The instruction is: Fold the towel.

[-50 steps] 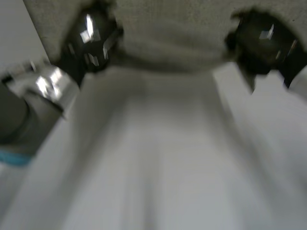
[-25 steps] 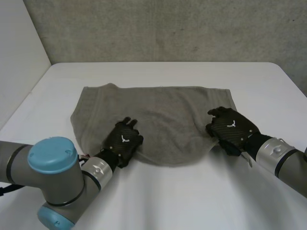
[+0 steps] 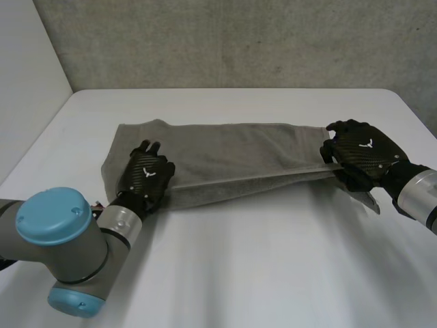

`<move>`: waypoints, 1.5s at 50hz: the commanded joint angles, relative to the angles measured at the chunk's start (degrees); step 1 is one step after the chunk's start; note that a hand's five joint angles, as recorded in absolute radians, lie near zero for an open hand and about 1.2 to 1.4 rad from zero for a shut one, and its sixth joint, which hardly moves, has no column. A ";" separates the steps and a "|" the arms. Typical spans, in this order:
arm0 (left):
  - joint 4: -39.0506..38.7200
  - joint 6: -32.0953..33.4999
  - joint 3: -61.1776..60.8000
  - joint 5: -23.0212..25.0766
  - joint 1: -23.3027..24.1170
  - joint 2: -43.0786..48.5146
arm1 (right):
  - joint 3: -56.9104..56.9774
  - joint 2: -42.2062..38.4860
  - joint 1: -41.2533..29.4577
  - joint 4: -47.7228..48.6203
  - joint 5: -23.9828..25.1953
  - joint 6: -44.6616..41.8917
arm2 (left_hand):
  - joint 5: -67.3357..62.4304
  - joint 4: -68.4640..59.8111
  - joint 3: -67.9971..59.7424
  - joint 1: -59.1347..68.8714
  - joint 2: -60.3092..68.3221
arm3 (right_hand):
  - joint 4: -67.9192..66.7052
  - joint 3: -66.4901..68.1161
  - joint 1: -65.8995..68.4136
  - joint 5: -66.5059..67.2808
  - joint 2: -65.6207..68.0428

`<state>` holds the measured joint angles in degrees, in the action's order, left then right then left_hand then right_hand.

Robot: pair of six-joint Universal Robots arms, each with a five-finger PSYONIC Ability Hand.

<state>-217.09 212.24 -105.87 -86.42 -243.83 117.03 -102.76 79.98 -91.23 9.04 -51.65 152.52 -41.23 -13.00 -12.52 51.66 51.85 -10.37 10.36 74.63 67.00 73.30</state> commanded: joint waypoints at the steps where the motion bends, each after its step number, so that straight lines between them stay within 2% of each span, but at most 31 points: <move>1: 0.61 0.01 -1.36 0.02 -2.08 -0.75 | 0.89 -0.26 1.92 -0.51 -0.03 0.41 | 0.98 3.00 2.52 -1.41 -1.60 | 0.37 -0.36 5.37 3.00 6.70; 9: 0.96 0.01 -2.50 0.20 -2.52 -2.68 | 2.48 -0.26 4.39 -2.80 -0.03 0.06 | 0.14 3.00 2.52 -0.57 -0.76 | 0.37 -0.36 5.37 3.00 6.70; 17: 4.65 0.01 -3.47 0.20 -2.61 -6.90 | 3.53 -0.08 8.43 -5.52 0.33 -0.29 | -5.92 3.00 2.52 5.49 5.29 | 0.37 -0.36 5.37 3.00 6.70; 19: 7.80 0.01 -3.47 0.54 -3.22 -9.79 | 3.53 -0.08 8.70 -6.30 0.50 -0.38 | -14.78 3.00 2.52 14.35 14.15 | 0.37 -0.36 5.37 3.00 6.70; 29: 15.63 0.36 -2.33 0.90 -4.37 -17.09 | 5.73 2.28 8.96 -10.35 2.61 -0.30 | -19.70 3.00 2.52 19.27 19.08 | 0.37 -0.36 5.37 3.00 6.70; 30: 17.03 0.45 -2.33 1.07 -5.15 -18.23 | 5.82 2.72 8.96 -10.96 3.13 -0.29 | -27.21 3.00 2.52 26.78 26.58 | 0.37 -0.36 5.37 3.00 6.70; 31: 17.05 0.45 -2.33 1.07 -5.16 -18.24 | 5.82 2.73 8.96 -10.97 3.14 -0.29 | -27.28 3.00 2.52 26.85 26.66 | 0.37 -0.36 5.37 3.00 6.70; 36: 22.23 0.45 -2.33 4.77 -5.95 -21.05 | 5.12 3.87 8.87 -13.52 5.51 -0.47 | -28.77 3.00 2.52 28.34 28.15 | 0.37 -0.36 5.37 3.00 6.70; 38: 26.43 0.45 -2.85 8.61 -7.44 -23.41 | 5.11 4.48 9.14 -16.05 7.96 -0.82 | -28.77 3.00 2.52 28.34 28.15 | 0.37 -0.36 5.37 3.00 6.70; 39: 26.45 0.45 -2.86 8.63 -7.45 -23.43 | 5.12 4.49 9.14 -16.07 7.97 -0.82 | -28.77 3.00 2.52 28.34 28.15 | 0.37 -0.36 5.37 3.00 6.70; 41: 31.87 0.45 -2.86 12.13 -9.46 -26.22 | 5.20 5.71 11.23 -19.22 10.25 -3.18 | -28.77 3.00 2.52 28.34 28.15 | 0.37 -0.36 5.37 3.00 6.70; 44: 34.71 0.45 -2.77 13.73 -10.43 -27.91 | 5.38 6.51 13.00 -21.34 11.31 -5.13 | -28.77 3.00 2.52 28.34 28.15 | 0.37 -0.36 5.37 3.00 6.70; 49: 44.01 0.89 -1.19 17.94 -14.29 -34.40 | 8.18 8.44 17.74 -32.39 12.98 -16.17 | -28.77 3.00 2.52 28.34 28.15 | 0.37 -0.36 5.37 3.00 6.70; 50: 44.03 0.89 -1.19 17.95 -14.30 -34.41 | 8.19 8.44 17.75 -32.42 12.98 -16.20 | -28.77 3.00 2.52 28.34 28.15 | 0.37 -0.36 5.37 3.00 6.70; 52: 45.61 0.89 -0.39 18.83 -15.44 -35.20 | 9.50 8.09 18.19 -37.93 12.81 -22.41 | -28.77 3.00 2.52 28.34 28.15 | 0.37 -0.36 5.37 3.00 6.70; 56: 48.50 0.89 1.97 21.46 -19.82 -35.64 | 10.56 7.48 17.75 -41.45 12.20 -28.83 | -28.77 3.00 2.52 28.34 28.15 | 0.37 -0.36 5.37 3.00 6.70; 58: 49.21 0.89 2.86 22.17 -20.81 -34.76 | 10.92 6.51 17.58 -42.61 11.93 -31.67 | -28.77 3.00 2.52 28.34 28.15 | 0.37 -0.36 5.37 3.00 6.70; 60: 49.57 0.98 4.43 23.31 -21.07 -31.80 | 13.53 0.57 15.48 -43.58 11.14 -34.47 | -28.77 3.00 2.52 28.34 28.15 | 0.37 -0.36 5.37 3.00 6.70; 61: 49.57 0.98 4.44 23.31 -21.07 -31.78 | 13.55 0.53 15.47 -43.58 11.14 -34.48 | -28.77 3.00 2.52 28.34 28.15 | 0.37 -0.36 5.37 3.00 6.70; 63: 49.65 1.33 7.76 23.14 -21.07 -24.61 | 18.54 -5.77 11.36 -43.84 8.08 -34.13 | -28.77 3.00 2.52 28.34 28.15 | 0.37 -0.36 5.37 3.00 6.70; 64: 49.65 1.33 7.78 23.13 -21.07 -24.57 | 18.56 -5.80 11.33 -43.84 8.06 -34.13 | -28.77 3.00 2.52 28.34 28.15 | 0.37 -0.36 5.37 3.00 6.70; 66: 50.09 1.94 11.80 22.61 -20.89 -17.66 | 24.51 -11.31 6.61 -43.75 3.42 -33.87 | -28.77 3.00 2.52 28.34 28.15 | 0.37 -0.36 5.37 3.00 6.70; 67: 50.09 1.95 11.82 22.61 -20.89 -17.63 | 27.93 -14.29 4.41 -43.41 1.49 -33.78 | -28.77 3.00 2.52 28.34 28.15 | 0.37 -0.36 5.37 3.00 6.70; 68: 50.35 2.38 14.00 22.52 -20.81 -14.15 | 27.97 -14.32 4.39 -43.40 1.47 -33.78 | -28.77 3.00 2.52 28.34 28.15 | 0.37 -0.36 5.37 3.00 6.70; 72: 51.32 2.65 21.38 20.77 -19.41 -4.82 | 37.52 -22.03 0.10 -41.92 -0.29 -31.07 | -28.77 3.00 2.52 28.34 28.15 | 0.37 -0.36 5.37 3.00 6.70; 73: 51.32 2.65 21.40 20.76 -19.40 -4.79 | 37.55 -22.06 0.08 -41.91 -0.29 -31.06 | -28.77 3.00 2.52 28.34 28.15 | 0.37 -0.36 5.37 3.00 6.70; 75: 51.24 2.82 25.77 18.75 -18.44 0.10 | 42.27 -25.03 -1.14 -38.41 -0.46 -26.68 | -28.77 3.00 2.52 28.34 28.15 | 0.37 -0.36 5.37 3.00 6.70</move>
<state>-166.34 214.64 -89.09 -64.50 -264.15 106.27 -71.14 62.49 -88.40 -33.94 -50.66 119.50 -65.97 -13.00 -12.52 71.61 77.07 -10.37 10.37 74.63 67.11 73.30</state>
